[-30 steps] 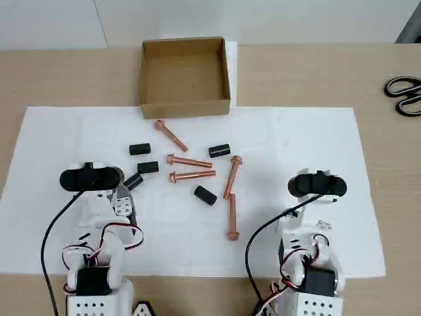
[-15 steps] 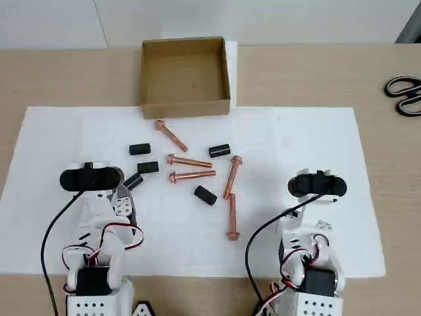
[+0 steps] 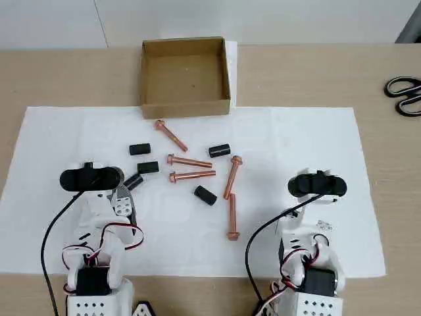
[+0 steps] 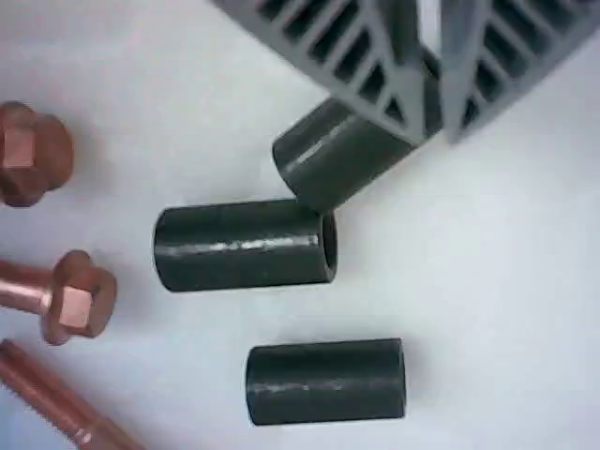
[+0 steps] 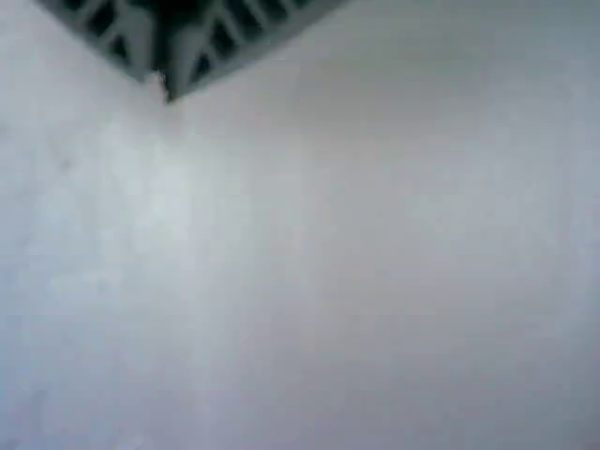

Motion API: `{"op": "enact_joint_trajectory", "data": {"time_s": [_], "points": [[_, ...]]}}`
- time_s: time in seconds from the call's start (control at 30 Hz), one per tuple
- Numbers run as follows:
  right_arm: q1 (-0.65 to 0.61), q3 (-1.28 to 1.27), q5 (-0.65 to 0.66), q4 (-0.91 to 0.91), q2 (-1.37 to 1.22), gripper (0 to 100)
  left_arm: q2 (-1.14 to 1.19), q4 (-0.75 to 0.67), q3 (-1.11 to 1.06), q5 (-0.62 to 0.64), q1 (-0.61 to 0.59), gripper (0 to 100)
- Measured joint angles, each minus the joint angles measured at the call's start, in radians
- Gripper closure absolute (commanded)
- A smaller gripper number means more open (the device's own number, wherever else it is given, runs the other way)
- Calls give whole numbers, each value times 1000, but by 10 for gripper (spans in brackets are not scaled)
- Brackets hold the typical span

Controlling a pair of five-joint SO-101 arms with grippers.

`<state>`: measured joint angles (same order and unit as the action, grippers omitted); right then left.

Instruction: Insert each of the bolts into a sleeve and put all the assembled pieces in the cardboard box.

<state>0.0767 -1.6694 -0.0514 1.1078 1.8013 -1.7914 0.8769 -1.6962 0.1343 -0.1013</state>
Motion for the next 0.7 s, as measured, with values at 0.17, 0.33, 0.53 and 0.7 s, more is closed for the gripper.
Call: {"op": "enact_joint_trajectory", "data": {"time_s": [0.17, 0.33, 0.53, 0.7], "points": [[0, 0, 0, 0, 0, 994, 0, 0, 0, 0, 0, 994], [0, -2, 0, -9, 0, 994, 0, 0, 0, 0, 0, 994], [0, -2, 0, -9, 0, 991, 0, 94, 23, 0, 0, 994], [-17, 6, 103, 2, 0, 991, 0, 203, 186, 0, 0, 994]]}}
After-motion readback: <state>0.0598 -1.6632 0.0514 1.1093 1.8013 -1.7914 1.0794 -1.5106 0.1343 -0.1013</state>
